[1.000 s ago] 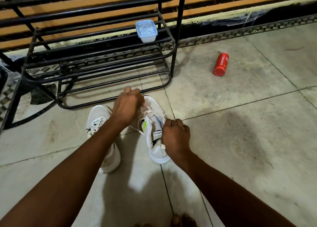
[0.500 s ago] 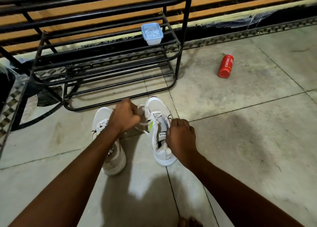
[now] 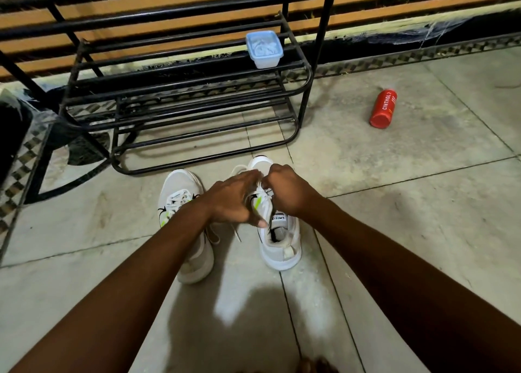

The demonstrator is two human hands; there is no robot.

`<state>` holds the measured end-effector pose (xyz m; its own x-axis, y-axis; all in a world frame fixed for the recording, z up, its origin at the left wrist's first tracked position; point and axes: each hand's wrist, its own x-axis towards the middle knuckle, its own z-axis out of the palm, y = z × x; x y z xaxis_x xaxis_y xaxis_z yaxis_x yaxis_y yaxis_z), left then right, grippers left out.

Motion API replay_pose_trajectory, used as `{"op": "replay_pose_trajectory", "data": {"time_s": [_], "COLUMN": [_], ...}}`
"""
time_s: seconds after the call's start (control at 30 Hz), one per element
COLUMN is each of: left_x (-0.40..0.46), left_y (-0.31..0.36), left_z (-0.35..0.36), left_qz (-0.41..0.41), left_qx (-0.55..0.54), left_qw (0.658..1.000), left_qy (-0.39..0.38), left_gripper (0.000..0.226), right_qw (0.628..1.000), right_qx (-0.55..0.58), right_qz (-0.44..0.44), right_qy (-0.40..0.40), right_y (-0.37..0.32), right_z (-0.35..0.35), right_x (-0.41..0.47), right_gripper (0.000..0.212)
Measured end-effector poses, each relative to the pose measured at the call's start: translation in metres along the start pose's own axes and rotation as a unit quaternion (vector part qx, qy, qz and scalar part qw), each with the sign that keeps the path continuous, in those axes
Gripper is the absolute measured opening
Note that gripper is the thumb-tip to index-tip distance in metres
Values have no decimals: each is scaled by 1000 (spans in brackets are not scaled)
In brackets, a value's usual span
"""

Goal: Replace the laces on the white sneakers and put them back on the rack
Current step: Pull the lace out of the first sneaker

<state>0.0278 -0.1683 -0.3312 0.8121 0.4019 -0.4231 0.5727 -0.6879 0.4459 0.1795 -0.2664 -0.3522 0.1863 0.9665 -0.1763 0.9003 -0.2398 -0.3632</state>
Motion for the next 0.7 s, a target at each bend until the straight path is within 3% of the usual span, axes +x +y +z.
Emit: {"op": "replay_pose_trajectory", "data": {"time_s": [0.3,0.47,0.57,0.7], "left_x": [13,8,10,12], "left_y": [-12,2,3,3], "left_z": [16,7,11,17], "left_qz": [26,-22,-41,-65], "left_qx": [79,158,160,149], "left_qw": [996,987,986,986], "left_qy": [10,-28,-35,-42], "left_gripper": [145,147,152,154], "right_qw": [999,995,986,970], "right_qx": [-33,71,107,177], "right_qz": [-36,-33,-50,2], "right_qy": [-23,57,115,169], "right_y": [-2,6,9,10], "right_z": [-7,1,12,27], "right_x": [18,10,2,0], "right_gripper": [14,10,10,7]}}
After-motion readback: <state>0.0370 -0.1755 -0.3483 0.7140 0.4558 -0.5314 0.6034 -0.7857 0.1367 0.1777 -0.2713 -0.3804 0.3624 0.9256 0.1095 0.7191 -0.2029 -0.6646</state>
